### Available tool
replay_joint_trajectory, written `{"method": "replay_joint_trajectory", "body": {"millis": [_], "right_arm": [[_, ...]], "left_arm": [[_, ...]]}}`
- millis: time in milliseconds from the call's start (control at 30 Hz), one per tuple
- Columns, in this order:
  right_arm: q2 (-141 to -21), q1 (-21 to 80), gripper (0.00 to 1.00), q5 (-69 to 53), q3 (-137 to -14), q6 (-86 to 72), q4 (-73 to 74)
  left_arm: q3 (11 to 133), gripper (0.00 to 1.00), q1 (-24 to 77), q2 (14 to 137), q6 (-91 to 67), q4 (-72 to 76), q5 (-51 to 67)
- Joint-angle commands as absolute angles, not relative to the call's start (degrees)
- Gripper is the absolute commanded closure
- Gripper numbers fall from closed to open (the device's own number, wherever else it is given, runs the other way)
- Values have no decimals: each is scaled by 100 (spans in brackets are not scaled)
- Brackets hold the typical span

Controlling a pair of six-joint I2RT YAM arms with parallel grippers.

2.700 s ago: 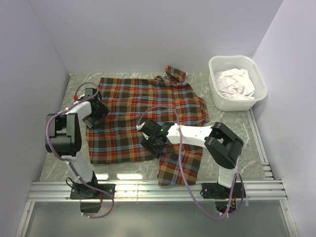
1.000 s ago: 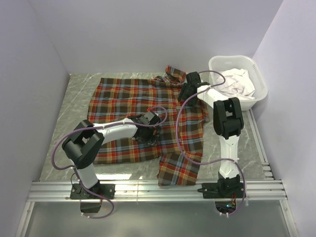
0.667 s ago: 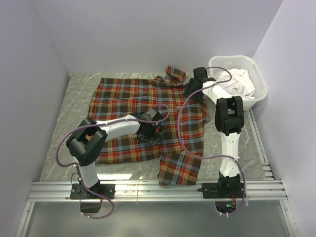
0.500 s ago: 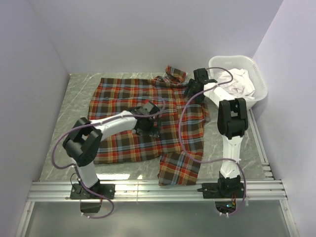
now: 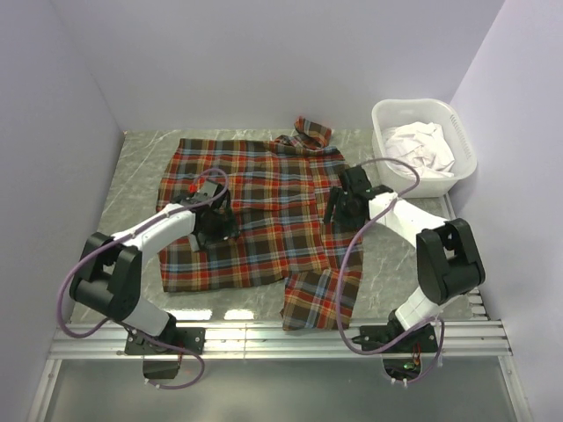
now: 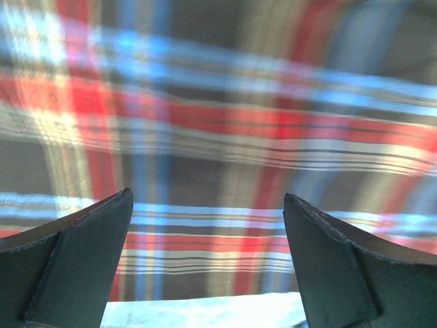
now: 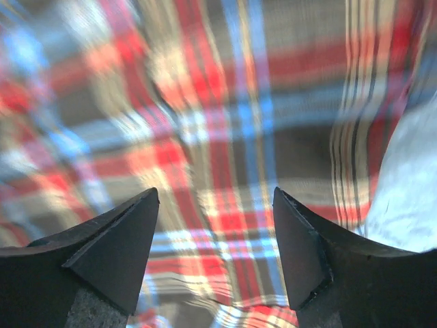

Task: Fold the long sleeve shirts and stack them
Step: Flatten the shirt out

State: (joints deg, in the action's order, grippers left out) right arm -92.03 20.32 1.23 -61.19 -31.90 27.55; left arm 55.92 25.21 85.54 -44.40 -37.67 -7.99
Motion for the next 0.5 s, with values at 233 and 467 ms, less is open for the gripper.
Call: {"method": "replay_joint_trajectory", "body": {"millis": [233, 467], "right_arm": [[-9746, 1987, 27, -88, -5625, -3498, 2215], [-10212, 1679, 27, -9, -5817, -3463, 2066]], "left_arm": [[5203, 2, 2154, 9201, -4781, -3121, -448], [5405, 2, 1846, 9869, -4720, -2910, -396]]}}
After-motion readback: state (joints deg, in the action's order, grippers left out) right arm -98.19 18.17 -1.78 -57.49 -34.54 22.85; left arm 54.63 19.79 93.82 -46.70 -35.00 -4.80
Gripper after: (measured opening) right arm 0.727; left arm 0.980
